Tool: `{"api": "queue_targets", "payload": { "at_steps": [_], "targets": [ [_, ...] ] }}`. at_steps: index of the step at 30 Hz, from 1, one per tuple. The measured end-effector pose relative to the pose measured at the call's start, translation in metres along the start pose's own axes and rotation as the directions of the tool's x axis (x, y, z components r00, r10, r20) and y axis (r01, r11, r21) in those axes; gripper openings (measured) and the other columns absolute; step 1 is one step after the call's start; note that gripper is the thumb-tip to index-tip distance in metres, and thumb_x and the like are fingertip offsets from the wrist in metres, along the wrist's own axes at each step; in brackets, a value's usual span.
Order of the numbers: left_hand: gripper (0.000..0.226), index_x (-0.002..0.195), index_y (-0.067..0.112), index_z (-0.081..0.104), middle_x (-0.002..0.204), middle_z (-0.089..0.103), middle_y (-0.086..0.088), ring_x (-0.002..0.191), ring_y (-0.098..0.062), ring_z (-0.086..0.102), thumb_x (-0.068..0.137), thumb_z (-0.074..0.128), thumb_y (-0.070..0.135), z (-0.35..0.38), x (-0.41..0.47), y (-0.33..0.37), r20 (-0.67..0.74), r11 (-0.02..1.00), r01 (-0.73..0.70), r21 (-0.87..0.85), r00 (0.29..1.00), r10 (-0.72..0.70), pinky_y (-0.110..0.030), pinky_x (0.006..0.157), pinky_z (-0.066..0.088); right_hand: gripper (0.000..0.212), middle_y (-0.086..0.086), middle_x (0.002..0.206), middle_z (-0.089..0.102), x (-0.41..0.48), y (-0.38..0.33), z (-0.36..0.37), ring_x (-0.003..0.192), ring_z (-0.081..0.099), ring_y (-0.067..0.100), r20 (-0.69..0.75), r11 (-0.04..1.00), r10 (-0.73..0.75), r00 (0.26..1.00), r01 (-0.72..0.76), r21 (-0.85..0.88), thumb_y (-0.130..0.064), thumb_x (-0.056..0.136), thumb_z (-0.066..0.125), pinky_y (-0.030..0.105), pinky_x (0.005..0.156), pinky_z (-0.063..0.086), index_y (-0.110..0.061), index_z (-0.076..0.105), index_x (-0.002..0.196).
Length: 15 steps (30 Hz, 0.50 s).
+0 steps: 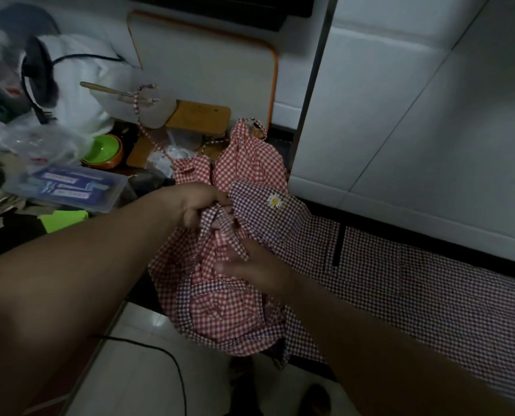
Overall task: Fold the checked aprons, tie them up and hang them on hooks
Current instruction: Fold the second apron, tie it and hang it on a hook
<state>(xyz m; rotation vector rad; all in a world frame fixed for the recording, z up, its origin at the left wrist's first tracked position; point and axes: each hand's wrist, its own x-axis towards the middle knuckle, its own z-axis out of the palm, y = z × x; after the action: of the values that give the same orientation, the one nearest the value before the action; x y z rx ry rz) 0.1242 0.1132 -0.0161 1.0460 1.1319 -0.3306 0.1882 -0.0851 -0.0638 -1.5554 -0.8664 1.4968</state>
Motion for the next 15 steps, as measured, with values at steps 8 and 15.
{"api": "queue_targets", "payload": {
  "at_steps": [8,15],
  "targets": [
    [0.024,0.088,0.0,0.062,0.072,0.064,-0.011,0.059,-0.021,0.065,0.104,0.045,0.005,0.006,0.002,0.002,-0.048,0.958,-0.038,-0.285,0.999,0.025,-0.034,0.061,0.064,0.042,0.002,0.125,0.074,0.004,-0.017,0.034,0.118,0.069,0.024,0.169,0.951,0.149,0.974,-0.188,0.245,-0.021,0.091,0.077,0.045,0.11,0.049,-0.013,0.069,0.131],
    [0.029,0.125,0.006,0.06,0.112,0.069,-0.01,0.075,-0.021,0.068,0.103,0.041,-0.001,-0.01,0.002,-0.004,-0.149,0.963,-0.101,-0.249,0.987,0.065,-0.034,0.056,0.061,0.055,-0.006,0.138,0.066,-0.053,-0.003,-0.032,0.127,0.062,0.019,0.27,0.972,0.201,0.942,-0.226,0.065,-0.01,0.091,0.073,0.037,0.108,0.049,-0.023,0.058,0.142]
  ]
}}
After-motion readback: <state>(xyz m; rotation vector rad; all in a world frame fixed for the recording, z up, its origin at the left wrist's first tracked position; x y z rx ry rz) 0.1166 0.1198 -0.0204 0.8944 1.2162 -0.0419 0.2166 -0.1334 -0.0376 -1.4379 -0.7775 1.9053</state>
